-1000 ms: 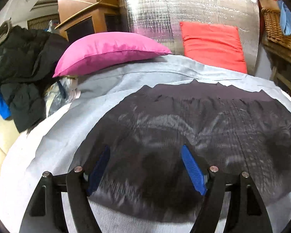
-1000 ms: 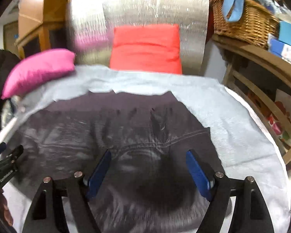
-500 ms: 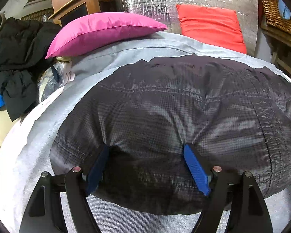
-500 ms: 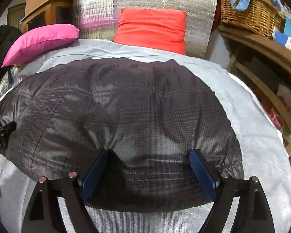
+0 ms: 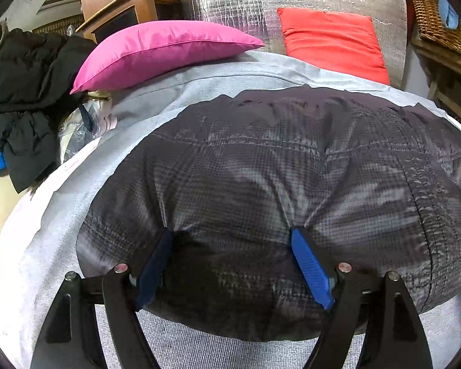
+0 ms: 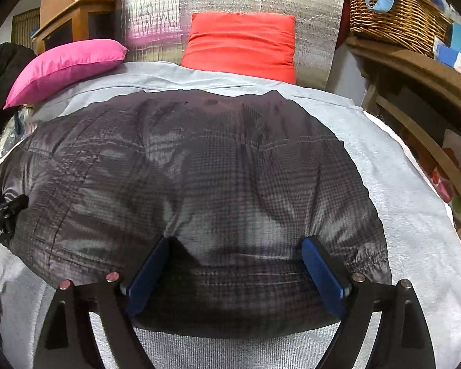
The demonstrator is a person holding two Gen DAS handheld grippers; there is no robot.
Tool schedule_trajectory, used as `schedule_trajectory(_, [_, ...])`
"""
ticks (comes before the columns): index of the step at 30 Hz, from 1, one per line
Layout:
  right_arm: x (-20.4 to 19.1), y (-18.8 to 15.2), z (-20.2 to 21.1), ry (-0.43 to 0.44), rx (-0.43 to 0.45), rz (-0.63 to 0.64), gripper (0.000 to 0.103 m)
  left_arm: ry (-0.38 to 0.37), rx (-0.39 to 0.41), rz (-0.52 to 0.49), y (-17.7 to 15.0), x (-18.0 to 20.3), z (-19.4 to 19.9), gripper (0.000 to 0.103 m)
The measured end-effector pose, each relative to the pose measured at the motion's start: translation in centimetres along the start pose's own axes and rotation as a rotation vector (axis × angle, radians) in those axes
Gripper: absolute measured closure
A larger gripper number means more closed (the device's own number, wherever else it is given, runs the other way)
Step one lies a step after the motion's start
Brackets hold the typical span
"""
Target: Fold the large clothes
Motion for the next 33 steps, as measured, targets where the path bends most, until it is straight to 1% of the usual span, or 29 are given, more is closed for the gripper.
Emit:
schedule_trajectory(2, [0.0,0.0,0.0,0.003,-0.008,0.001,0.011,-0.006,0.003,-0.001,0.0,0.0,0.0,0.022])
schedule_trajectory(4, [0.1,0.2,-0.1,0.012,-0.033,-0.001,0.011,-0.033,0.004,-0.004,0.1,-0.2,0.4,0.022])
schedule_trajectory(5, [0.2,0.5,0.0,0.028,-0.054,-0.003,0.011,-0.049,-0.002,-0.011,0.2,-0.4,0.7,0.022])
schedule_trajectory(7, [1.1,1.2,0.8,0.093,-0.087,-0.039,0.011,-0.101,-0.017,0.005,0.6,-1.5,1.7,0.022])
schedule_trajectory(9, [3.3,2.1,2.6,0.163,-0.054,-0.127,0.011,-0.128,0.008,0.054,1.1,-3.7,2.8,0.022])
schedule_trajectory(11, [6.5,2.7,4.0,0.182,-0.017,-0.217,0.011,-0.128,0.033,0.129,1.8,-7.0,3.1,0.02])
schedule_trajectory(13, [9.8,2.8,3.9,0.196,-0.03,-0.315,0.011,-0.122,0.011,0.201,2.2,-9.7,2.2,0.019])
schedule_trajectory(15, [12.9,2.7,2.6,0.201,-0.073,-0.394,0.011,-0.135,-0.048,0.275,2.4,-12.1,0.5,0.019])
schedule_trajectory(16, [13.8,2.8,2.2,0.198,-0.078,-0.417,0.011,-0.143,-0.073,0.308,2.5,-13.0,-0.2,0.019])
schedule_trajectory(18, [15.0,3.7,1.2,0.208,-0.081,-0.438,0.011,-0.164,-0.082,0.34,3.1,-13.6,-0.9,0.019])
schedule_trajectory(21, [14.2,6.5,-0.2,0.246,-0.069,-0.385,0.011,-0.21,-0.077,0.278,5.1,-11.9,-1.5,0.019])
schedule_trajectory(24, [12.3,9.9,-2.5,0.235,-0.072,-0.289,0.011,-0.272,-0.054,0.178,7.8,-7.9,-1.5,0.019])
schedule_trajectory(27, [10.6,12.6,-5.7,0.235,-0.097,-0.234,0.011,-0.326,-0.032,0.074,10.1,-2.7,-1.8,0.019])
schedule_trajectory(29, [10.2,13.3,-8.3,0.207,-0.147,-0.195,0.011,-0.355,-0.038,-0.008,11.3,0.9,-2.6,0.019])
schedule_trajectory(31, [10.2,13.3,-10.4,0.208,-0.2,-0.184,0.011,-0.337,-0.038,-0.076,12.5,2.9,-3.7,0.019])
schedule_trajectory(32, [10.3,13.5,-11.0,0.212,-0.209,-0.187,0.011,-0.336,-0.036,-0.076,13.3,3.1,-4.4,0.019])
schedule_trajectory(33, [10.4,13.7,-11.4,0.228,-0.205,-0.2,0.011,-0.343,-0.041,-0.055,13.9,2.6,-5.0,0.019])
Point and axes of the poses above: each gripper's, at about its wrist camera, not at the fingertips, and z roughly against the way its jaws point, x to its right, y to its top, the point moved 6 cm from there along -z, roughly the way its jaws point, and after that the axes turned 2 degrees about -y, right-handed, at the moved point
